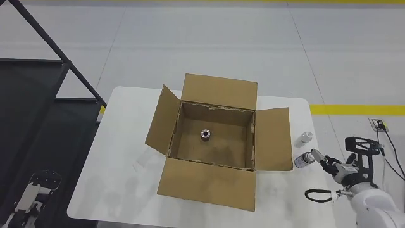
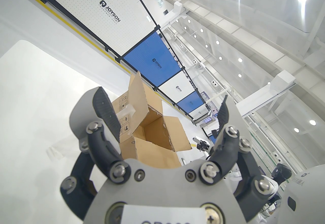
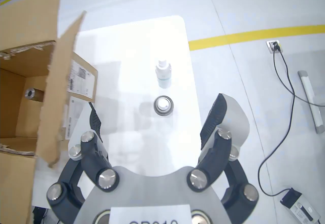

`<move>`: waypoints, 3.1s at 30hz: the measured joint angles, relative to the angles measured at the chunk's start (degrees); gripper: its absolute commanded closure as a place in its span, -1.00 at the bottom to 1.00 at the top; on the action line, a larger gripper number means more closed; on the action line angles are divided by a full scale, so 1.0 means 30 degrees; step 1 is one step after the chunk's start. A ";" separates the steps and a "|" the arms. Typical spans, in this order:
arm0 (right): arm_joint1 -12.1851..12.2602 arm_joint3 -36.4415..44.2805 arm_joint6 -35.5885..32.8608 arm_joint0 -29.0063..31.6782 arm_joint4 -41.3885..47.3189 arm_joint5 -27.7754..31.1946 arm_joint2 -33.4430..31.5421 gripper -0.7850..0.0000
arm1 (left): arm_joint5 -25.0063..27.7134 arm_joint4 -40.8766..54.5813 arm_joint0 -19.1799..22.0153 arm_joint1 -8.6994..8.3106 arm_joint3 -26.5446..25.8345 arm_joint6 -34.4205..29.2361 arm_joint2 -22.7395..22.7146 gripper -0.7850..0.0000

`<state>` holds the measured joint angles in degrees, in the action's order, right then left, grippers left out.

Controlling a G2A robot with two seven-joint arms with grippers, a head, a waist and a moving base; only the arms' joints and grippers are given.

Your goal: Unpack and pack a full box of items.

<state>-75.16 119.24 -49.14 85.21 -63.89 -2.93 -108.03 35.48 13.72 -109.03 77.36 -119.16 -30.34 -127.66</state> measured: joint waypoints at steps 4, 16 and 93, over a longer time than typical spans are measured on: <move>0.0239 -0.2666 -0.1087 -0.1489 -0.0534 0.1042 0.0175 -1.00 | 0.0000 0.0000 0.0000 0.0000 0.0000 0.0000 0.0000 -1.00; 0.0648 -0.6212 -0.2992 -0.4063 -0.2127 0.2582 0.1792 -1.00 | 0.0000 0.0000 0.0000 0.0000 0.0000 0.0000 0.0000 -1.00; -0.0918 -1.0325 -0.1114 -1.3386 -0.2166 -0.2685 1.8281 1.00 | 0.0000 0.0000 0.0000 0.0000 0.0000 0.0000 0.0000 -1.00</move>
<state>-77.91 88.27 -52.48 45.05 -70.39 -10.98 -53.19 35.48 13.72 -109.03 77.36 -119.16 -30.34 -127.66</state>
